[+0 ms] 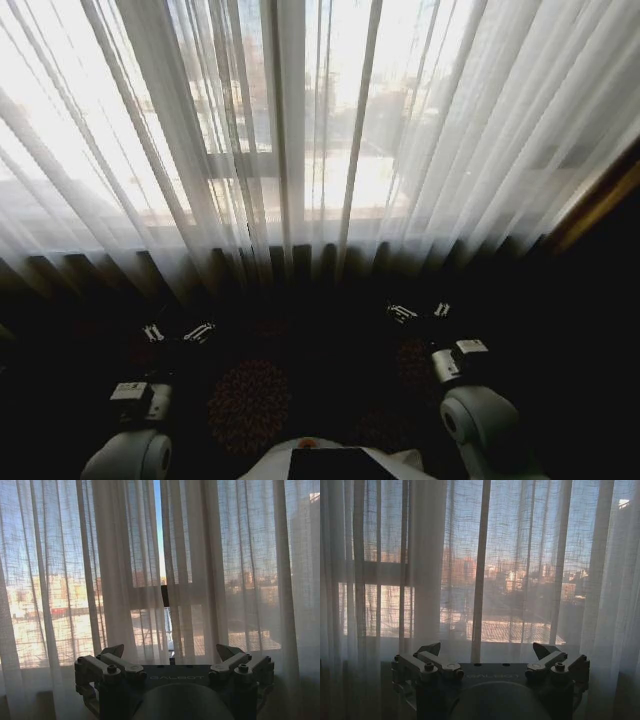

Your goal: Open the curtains by pulling them apart, changing their state from closed to fully open.

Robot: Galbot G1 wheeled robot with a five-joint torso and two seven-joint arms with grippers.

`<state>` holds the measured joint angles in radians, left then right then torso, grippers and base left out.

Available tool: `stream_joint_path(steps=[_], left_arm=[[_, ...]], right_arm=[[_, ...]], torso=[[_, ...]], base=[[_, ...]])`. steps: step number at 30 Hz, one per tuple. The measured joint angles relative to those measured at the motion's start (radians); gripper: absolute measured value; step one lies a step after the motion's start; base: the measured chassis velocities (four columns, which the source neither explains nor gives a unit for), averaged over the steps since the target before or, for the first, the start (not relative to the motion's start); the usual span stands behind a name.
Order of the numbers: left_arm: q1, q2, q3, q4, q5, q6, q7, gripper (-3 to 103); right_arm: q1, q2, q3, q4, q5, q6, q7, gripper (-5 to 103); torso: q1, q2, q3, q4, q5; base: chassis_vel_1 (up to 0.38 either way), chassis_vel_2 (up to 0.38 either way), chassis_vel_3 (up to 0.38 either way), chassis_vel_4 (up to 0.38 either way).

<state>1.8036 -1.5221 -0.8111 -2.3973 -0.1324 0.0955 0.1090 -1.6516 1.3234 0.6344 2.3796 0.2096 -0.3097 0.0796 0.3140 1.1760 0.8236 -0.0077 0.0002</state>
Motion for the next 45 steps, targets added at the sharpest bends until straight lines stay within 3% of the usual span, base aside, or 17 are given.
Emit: stream_joint_path(steps=[21, 45], left_arm=[[0.016, -0.004, 0.0, 0.004, -0.003, -0.046, 0.023, 100], [0.02, -0.005, 0.0, 0.015, -0.001, -0.063, 0.029, 100]], right_arm=[[0.003, 0.004, -0.001, -0.008, 0.0, 0.027, -0.017, 100], [-0.018, 0.011, -0.022, -0.012, -0.023, 0.053, -0.032, 100]], torso=[[0.0, 0.0, 0.0, 0.0002, 0.0], [0.0, 0.0, 0.0, 0.0, 0.0001]], base=[[-0.019, 0.036, 0.015, -0.029], [-0.126, 0.253, 0.124, -0.263]])
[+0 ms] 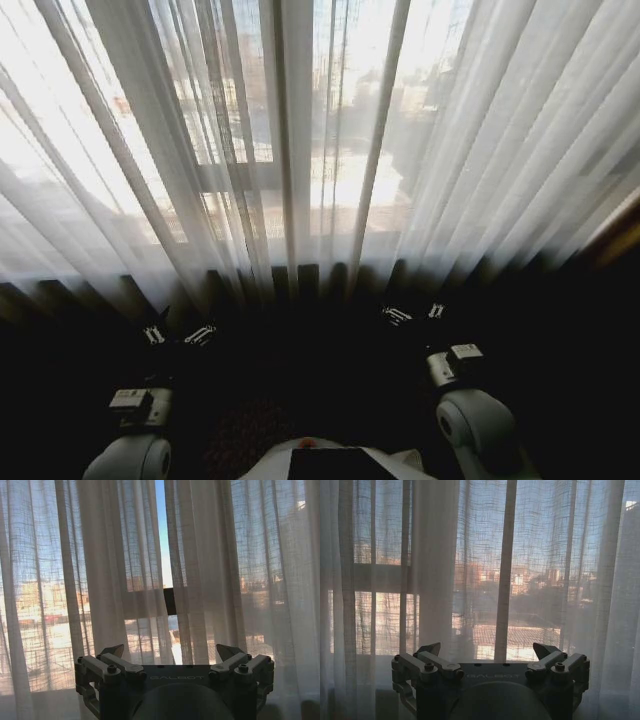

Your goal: Open the curtains by pulling them apart, changing their state from closed to fully open.

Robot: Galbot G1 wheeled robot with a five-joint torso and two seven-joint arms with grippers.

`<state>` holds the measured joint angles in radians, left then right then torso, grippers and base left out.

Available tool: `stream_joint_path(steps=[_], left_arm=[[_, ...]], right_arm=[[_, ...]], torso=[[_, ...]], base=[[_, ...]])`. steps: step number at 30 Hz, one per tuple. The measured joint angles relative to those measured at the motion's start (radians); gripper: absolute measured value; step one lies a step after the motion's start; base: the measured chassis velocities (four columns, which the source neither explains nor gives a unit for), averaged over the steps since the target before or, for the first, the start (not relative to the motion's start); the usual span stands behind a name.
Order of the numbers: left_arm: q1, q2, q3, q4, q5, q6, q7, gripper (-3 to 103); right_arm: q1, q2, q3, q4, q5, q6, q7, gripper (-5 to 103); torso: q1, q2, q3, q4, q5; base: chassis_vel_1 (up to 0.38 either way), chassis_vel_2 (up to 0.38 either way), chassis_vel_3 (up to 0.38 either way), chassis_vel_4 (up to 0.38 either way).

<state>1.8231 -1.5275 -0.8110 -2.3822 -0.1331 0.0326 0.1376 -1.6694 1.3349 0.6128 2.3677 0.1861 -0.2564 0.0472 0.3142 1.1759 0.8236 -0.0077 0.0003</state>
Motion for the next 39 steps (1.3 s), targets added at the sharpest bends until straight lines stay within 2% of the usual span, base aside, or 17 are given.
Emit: stream_joint_path(steps=[14, 24, 32, 35, 39], left_arm=[[0.008, -0.001, 0.0, 0.0, 0.005, -0.019, 0.001, 100], [0.009, -0.001, 0.001, 0.006, 0.006, -0.03, 0.003, 100], [0.009, -0.002, 0.003, 0.008, 0.008, -0.032, 0.004, 100], [0.009, -0.004, 0.002, 0.008, 0.008, -0.032, 0.004, 100], [0.009, -0.006, -0.003, 0.008, 0.006, -0.032, 0.003, 100]], right_arm=[[-0.004, 0.004, -0.001, -0.003, 0.0, 0.003, 0.0, 100], [-0.004, 0.005, -0.005, -0.011, -0.01, 0.007, -0.001, 100], [-0.017, 0.01, -0.017, -0.01, -0.035, 0.023, -0.034, 100], [-0.024, 0.005, -0.029, -0.015, -0.069, 0.027, -0.082, 100], [0.009, 0.0, -0.053, -0.049, -0.067, 0.026, -0.077, 100]], torso=[[0.0, 0.0, 0.0, 0.0001, -0.0007], [0.0, 0.0, 0.0, 0.0, 0.0001], [0.0, 0.0, 0.0, 0.0, -0.0001], [0.0, 0.0, 0.0, 0.0001, -0.0003], [0.001, 0.0, 0.0, 0.0, -0.001]], base=[[0.034, 0.394, -0.047, -0.407], [-0.042, 0.393, 0.043, -0.386], [-0.017, 0.375, 0.013, -0.362], [0.026, 0.416, -0.018, -0.412], [0.016, 0.325, -0.037, -0.314]])
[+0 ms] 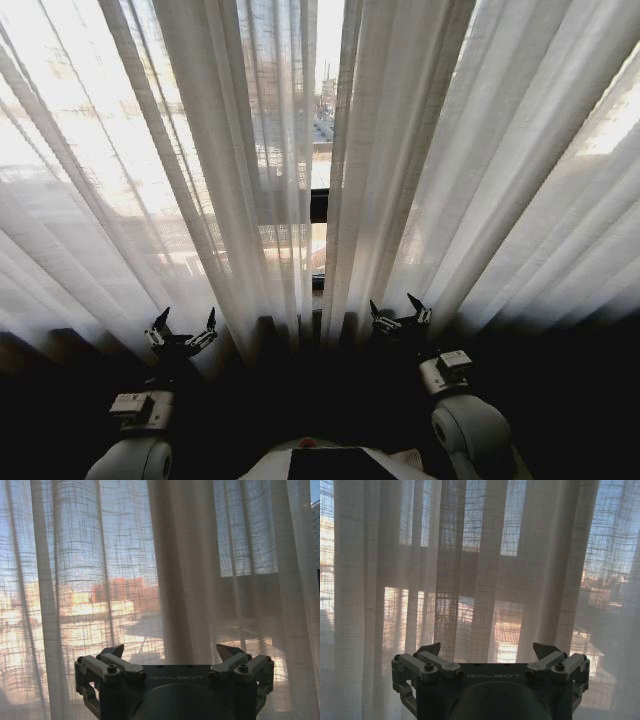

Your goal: Open the curtains by pulling them apart, changing their state from closed to fully open.

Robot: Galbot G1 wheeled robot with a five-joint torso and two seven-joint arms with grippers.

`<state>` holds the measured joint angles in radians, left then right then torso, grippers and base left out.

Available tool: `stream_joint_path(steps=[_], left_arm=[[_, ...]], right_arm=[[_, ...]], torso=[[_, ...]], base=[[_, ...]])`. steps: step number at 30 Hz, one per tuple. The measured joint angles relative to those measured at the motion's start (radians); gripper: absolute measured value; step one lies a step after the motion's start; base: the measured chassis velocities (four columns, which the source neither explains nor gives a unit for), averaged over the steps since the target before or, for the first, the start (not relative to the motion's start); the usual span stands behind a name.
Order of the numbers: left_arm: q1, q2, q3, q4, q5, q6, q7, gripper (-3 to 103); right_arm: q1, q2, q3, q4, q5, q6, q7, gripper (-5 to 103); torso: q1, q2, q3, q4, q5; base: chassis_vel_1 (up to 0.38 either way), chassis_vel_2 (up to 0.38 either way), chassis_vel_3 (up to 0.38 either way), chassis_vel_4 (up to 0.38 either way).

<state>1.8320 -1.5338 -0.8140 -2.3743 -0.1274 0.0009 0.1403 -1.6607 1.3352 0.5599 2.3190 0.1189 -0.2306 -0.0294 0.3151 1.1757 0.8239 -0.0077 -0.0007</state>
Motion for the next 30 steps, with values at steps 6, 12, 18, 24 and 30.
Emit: stream_joint_path(steps=[6, 12, 18, 24, 30], left_arm=[[0.003, -0.01, -0.008, -0.005, 0.001, 0.005, -0.002, 100], [0.006, -0.019, -0.008, -0.013, 0.005, 0.006, -0.002, 100], [0.019, -0.032, -0.009, -0.02, 0.012, 0.007, -0.003, 100], [0.018, -0.032, -0.021, -0.021, 0.013, 0.006, -0.004, 100], [0.02, -0.035, -0.03, -0.028, 0.013, 0.006, -0.005, 100]], right_arm=[[0.138, 0.001, -0.031, -0.135, 0.026, -0.002, 0.072, 100], [0.301, -0.005, -0.052, -0.267, 0.08, -0.023, 0.167, 100], [0.424, -0.004, -0.086, -0.371, 0.126, -0.048, 0.203, 100], [0.509, 0.003, -0.124, -0.441, 0.128, -0.056, 0.217, 100], [0.601, 0.005, -0.153, -0.525, 0.127, -0.057, 0.231, 100]], torso=[[-0.002, 0.0, -0.001, 0.0003, 0.0015], [-0.002, 0.001, -0.001, 0.0, 0.0017], [-0.001, 0.0, 0.0, 0.0003, 0.0006], [-0.001, 0.0, 0.0, -0.0001, 0.0012], [-0.001, 0.0, 0.0, 0.0, 0.0009]], base=[[0.015, 0.025, 0.005, -0.038], [-0.012, -0.081, -0.001, 0.077], [0.002, 0.006, 0.004, -0.011], [0.005, 0.012, 0.008, -0.022], [0.0, 0.0, 0.0, 0.0]])
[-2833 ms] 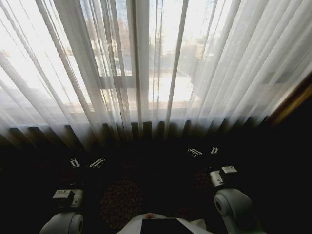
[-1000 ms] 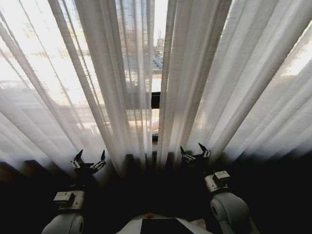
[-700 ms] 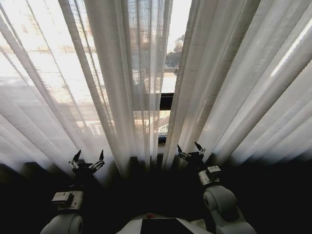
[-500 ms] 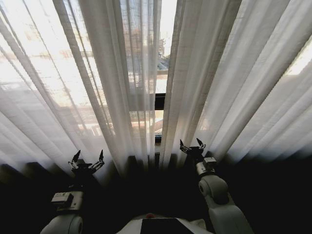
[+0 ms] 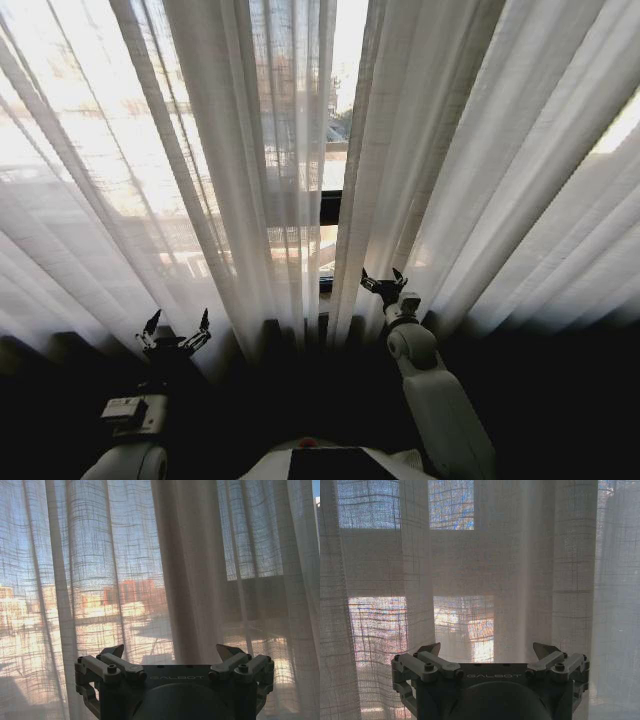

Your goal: Open the curtains by pulling them apart, changing their state from closed to fully open.

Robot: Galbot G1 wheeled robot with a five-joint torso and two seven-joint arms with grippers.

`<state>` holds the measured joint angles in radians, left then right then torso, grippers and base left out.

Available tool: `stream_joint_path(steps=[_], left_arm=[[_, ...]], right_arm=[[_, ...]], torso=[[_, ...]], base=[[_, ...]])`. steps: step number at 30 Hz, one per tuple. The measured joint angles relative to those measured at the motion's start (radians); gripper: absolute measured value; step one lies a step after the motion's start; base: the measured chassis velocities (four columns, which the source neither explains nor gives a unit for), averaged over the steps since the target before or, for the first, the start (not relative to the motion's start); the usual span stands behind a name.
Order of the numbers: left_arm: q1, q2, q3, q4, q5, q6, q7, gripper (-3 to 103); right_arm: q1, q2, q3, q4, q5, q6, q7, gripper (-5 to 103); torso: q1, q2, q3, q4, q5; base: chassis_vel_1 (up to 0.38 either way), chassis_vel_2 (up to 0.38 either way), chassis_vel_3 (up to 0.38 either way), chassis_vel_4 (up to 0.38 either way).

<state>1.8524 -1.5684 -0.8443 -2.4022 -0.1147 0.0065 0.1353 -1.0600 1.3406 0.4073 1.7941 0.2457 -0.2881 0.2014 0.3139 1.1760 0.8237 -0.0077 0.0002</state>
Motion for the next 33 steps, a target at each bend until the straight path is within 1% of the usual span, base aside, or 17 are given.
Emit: stream_joint_path(steps=[7, 10, 14, 19, 20, 22, 24, 25, 27, 30, 33], left_arm=[[-0.001, -0.009, 0.0, -0.004, 0.001, 0.0, -0.001, 100], [-0.002, -0.011, 0.0, -0.004, 0.001, 0.0, -0.001, 100], [-0.004, -0.02, -0.002, -0.004, 0.001, 0.0, -0.001, 100], [-0.002, -0.023, -0.01, -0.006, 0.0, 0.0, -0.003, 100], [-0.002, -0.023, -0.01, -0.006, 0.0, 0.0, -0.003, 100], [-0.005, -0.023, -0.014, 0.004, -0.002, -0.002, -0.004, 100], [-0.006, -0.023, -0.015, 0.007, -0.003, -0.003, -0.004, 100], [-0.006, -0.023, -0.015, 0.007, -0.003, -0.003, -0.004, 100], [-0.006, -0.023, -0.01, 0.007, -0.003, -0.003, -0.004, 100], [-0.002, -0.023, -0.004, 0.001, -0.002, -0.004, -0.004, 100], [0.001, -0.023, -0.002, -0.005, -0.001, -0.004, -0.004, 100]], right_arm=[[0.127, 0.008, -0.048, -0.124, 0.014, -0.002, 0.0, 100], [0.15, 0.017, -0.063, -0.148, 0.014, -0.003, 0.0, 100], [0.145, 0.023, -0.084, -0.135, 0.014, -0.005, 0.0, 100], [0.023, -0.007, -0.123, 0.008, 0.016, -0.025, 0.001, 100], [0.023, -0.007, -0.123, 0.008, 0.016, -0.025, 0.001, 100], [-0.071, -0.019, -0.146, 0.098, 0.016, -0.03, 0.019, 100], [-0.131, -0.02, -0.155, 0.153, 0.015, -0.033, 0.031, 100], [-0.131, -0.02, -0.155, 0.153, 0.015, -0.033, 0.031, 100], [-0.199, -0.024, -0.164, 0.221, 0.013, -0.035, 0.036, 100], [-0.24, -0.026, -0.176, 0.275, 0.012, -0.037, 0.036, 100], [-0.242, -0.019, -0.193, 0.291, 0.012, -0.04, 0.038, 100]], torso=[[0.0, 0.0, 0.0, 0.0, 0.0001], [0.0, 0.0, 0.0, 0.0001, 0.0], [0.0, 0.0, 0.0, 0.0003, -0.0001], [0.0, 0.0, 0.0, -0.0001, -0.0001], [0.0, 0.0, 0.0, -0.0001, -0.0001], [0.0, 0.0, 0.0, -0.0002, 0.0002], [0.0, 0.0, 0.0, 0.0, 0.0], [0.0, 0.0, 0.0, 0.0, 0.0], [0.0, 0.0, 0.0, -0.0001, -0.0001], [0.0, 0.0, 0.0, -0.0002, -0.0001], [0.0, 0.0, 0.0, -0.0001, 0.0]], base=[[0.0, 0.0, 0.0, 0.0], [0.0, 0.0, 0.0, 0.0], [0.0, 0.0, 0.0, 0.0], [0.0, 0.0, 0.0, 0.0], [0.0, 0.0, 0.0, 0.0], [0.0, 0.0, 0.0, 0.0], [0.0, 0.0, 0.0, 0.0], [0.0, 0.0, 0.0, 0.0], [0.0, 0.0, 0.0, 0.0], [0.0, 0.0, 0.0, 0.0], [0.0, 0.0, 0.0, 0.0]])
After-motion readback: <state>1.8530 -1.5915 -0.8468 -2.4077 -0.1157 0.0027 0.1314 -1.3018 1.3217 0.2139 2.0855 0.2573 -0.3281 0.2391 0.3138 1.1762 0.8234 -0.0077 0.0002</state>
